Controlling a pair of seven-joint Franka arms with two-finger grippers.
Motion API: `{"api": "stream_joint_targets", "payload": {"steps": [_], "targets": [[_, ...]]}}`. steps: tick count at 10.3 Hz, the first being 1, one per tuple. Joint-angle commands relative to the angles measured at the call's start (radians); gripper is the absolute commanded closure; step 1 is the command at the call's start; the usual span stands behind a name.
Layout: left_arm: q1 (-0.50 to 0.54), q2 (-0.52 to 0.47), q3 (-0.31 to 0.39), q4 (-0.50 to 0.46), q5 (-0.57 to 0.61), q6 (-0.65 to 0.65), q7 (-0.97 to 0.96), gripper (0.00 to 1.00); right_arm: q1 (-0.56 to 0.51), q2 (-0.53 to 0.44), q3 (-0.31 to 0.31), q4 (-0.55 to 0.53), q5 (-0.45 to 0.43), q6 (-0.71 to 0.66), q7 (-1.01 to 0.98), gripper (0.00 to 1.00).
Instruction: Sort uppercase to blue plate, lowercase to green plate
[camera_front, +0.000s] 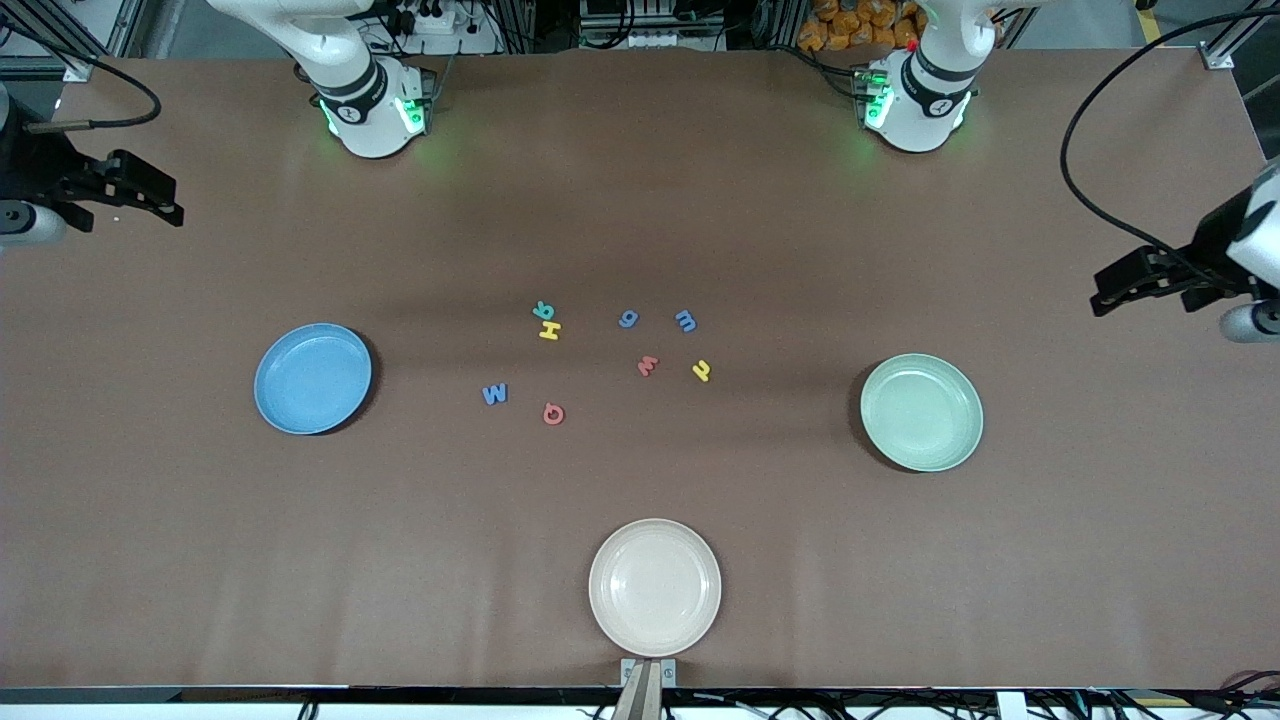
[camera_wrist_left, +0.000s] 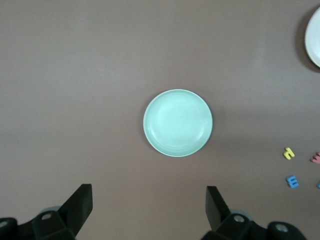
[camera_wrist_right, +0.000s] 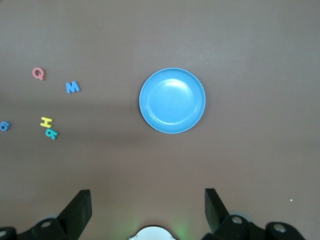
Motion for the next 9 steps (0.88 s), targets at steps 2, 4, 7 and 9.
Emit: {"api": "stream_joint_targets", "payload": {"steps": [2,4,7,9], "targets": [[-0.101,0.044,-0.005,-0.008,0.011,0.041,-0.117,0.0,0.008,0.065,-0.003,0.022,0.011,0.012,0.0,0.0],[-0.175,0.082,-0.005,-0.008,0.007,0.056,-0.205,0.0,0.021,0.124,-0.003,0.022,0.01,0.058,0.008,0.0],[-0.292,0.168,-0.005,-0.008,0.005,0.133,-0.46,0.0,0.061,0.249,-0.003,0.023,0.007,0.187,0.058,0.0],[-0.347,0.249,-0.005,-0.008,-0.006,0.235,-0.715,0.0,0.125,0.313,-0.003,0.025,0.005,0.246,0.193,0.0]]}}
